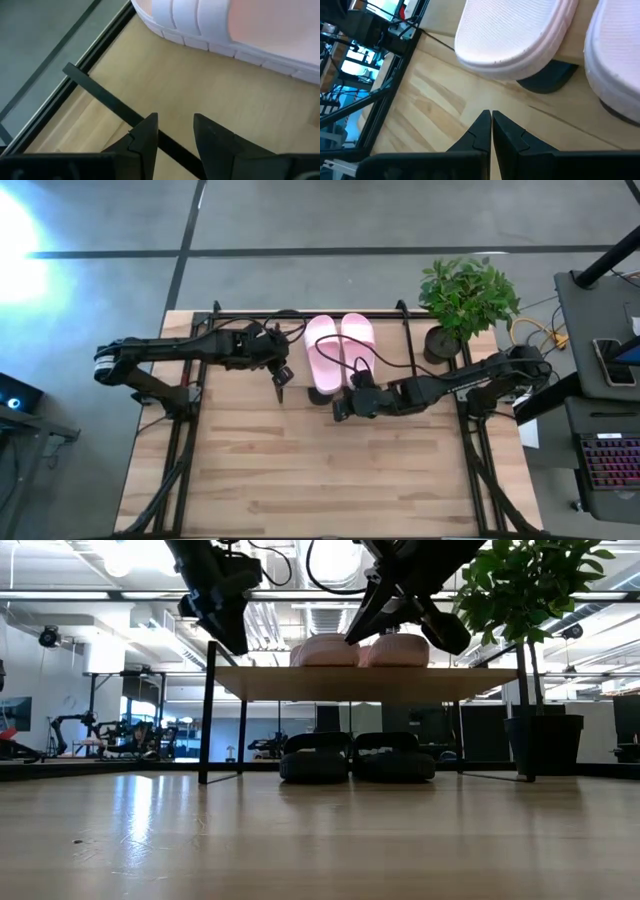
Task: Pick and place slides into the shelf
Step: Adjust the pink slides on the shelf
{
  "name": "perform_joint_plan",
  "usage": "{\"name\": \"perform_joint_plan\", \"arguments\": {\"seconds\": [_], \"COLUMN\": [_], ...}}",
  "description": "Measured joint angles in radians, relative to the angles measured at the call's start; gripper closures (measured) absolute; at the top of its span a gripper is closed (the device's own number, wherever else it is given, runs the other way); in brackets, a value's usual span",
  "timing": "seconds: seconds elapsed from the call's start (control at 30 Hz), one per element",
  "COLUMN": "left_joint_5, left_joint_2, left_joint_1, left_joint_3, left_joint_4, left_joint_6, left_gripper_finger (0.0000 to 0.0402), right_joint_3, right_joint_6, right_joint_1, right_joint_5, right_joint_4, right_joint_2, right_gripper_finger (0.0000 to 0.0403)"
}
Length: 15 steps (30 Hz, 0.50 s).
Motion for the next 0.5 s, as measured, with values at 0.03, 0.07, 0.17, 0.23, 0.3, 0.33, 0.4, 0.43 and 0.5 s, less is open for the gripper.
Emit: {"name": "perform_joint_plan", "arguments": {"seconds": [0.03, 0.07, 0.17, 0.23, 0.3, 0.33, 0.4, 0.43, 0.5], "left_joint_5": [0.000, 0.000, 0.000, 0.000, 0.000, 0.000, 0.000, 0.000, 0.004], "left_joint_2": [0.000, 0.000, 0.000, 0.000, 0.000, 0.000, 0.005, 0.009, 0.018], "left_joint_1": [0.000, 0.002, 0.006, 0.012, 0.019, 0.024, 0.033, 0.037, 0.045], "left_joint_3": [-0.001, -0.001, -0.001, -0.001, -0.001, -0.002, -0.002, -0.002, -0.003], "left_joint_4": [0.009, 0.021, 0.045, 0.045, 0.047, 0.050, 0.052, 0.058, 0.059], "left_joint_6": [0.000, 0.001, 0.001, 0.001, 0.001, 0.001, 0.001, 0.001, 0.001], "left_gripper_finger": [0.0291, 0.0291, 0.0291, 0.0291, 0.0291, 0.0291, 0.0291, 0.0291, 0.0291], "right_joint_3": [-0.001, -0.003, -0.009, -0.009, -0.009, -0.009, -0.009, -0.009, -0.009], "right_joint_6": [-0.002, -0.004, -0.010, -0.019, -0.030, -0.037, -0.053, -0.059, -0.063], "right_joint_1": [-0.003, -0.007, -0.019, -0.022, -0.026, -0.026, -0.027, -0.030, -0.033], "right_joint_5": [0.000, 0.000, 0.000, 0.001, 0.002, 0.002, 0.002, 0.002, 0.001], "right_joint_4": [0.000, 0.001, 0.000, 0.002, 0.014, 0.027, 0.058, 0.069, 0.076], "right_joint_2": [0.000, 0.000, 0.001, 0.001, 0.001, 0.001, 0.001, 0.001, 0.001], "right_gripper_finger": [0.0394, 0.0394, 0.0394, 0.0394, 0.0394, 0.0394, 0.0394, 0.0394, 0.0394]}}
